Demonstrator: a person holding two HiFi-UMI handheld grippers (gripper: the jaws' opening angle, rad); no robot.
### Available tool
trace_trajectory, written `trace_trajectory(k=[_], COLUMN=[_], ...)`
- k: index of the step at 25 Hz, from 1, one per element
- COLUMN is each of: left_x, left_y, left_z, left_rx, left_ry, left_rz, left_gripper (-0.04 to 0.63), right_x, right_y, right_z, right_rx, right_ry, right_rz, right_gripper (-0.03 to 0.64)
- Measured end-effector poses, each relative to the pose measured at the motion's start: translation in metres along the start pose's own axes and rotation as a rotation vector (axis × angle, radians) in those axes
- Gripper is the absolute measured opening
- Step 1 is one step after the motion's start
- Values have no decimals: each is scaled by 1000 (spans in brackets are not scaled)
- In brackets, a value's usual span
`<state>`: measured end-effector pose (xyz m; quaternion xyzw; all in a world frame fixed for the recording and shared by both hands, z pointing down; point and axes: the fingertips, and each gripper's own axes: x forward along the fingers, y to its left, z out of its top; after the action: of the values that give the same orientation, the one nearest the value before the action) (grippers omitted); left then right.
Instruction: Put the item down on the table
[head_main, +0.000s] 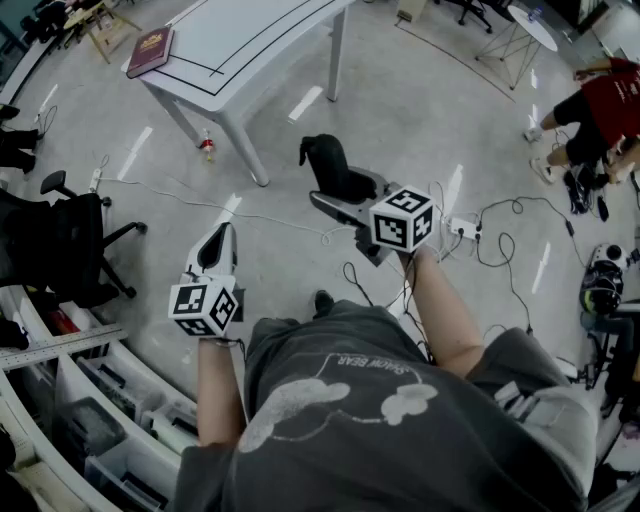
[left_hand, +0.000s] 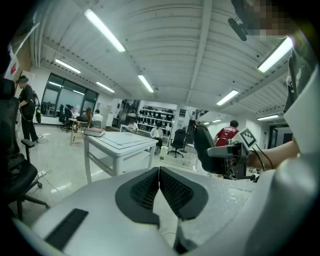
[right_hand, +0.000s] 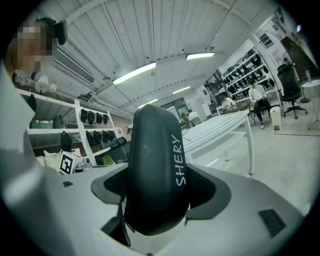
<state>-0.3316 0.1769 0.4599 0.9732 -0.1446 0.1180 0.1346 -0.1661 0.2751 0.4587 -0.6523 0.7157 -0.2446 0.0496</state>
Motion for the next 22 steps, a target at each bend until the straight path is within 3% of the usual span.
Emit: trace_trajectory(k=[12, 22], left_x=[17, 72], left_y=[-14, -17], left_z=[14, 28], left_rx=[31, 52], left_ry=[-22, -4], left_rz=[-16, -56], left_gripper=[5, 5], right_x=[-13, -4], right_y=[-10, -58], right_z=[0, 18], right_rx=[-21, -15], right_ry=[10, 15], right_rz=[-18, -40], right_gripper=[331, 333])
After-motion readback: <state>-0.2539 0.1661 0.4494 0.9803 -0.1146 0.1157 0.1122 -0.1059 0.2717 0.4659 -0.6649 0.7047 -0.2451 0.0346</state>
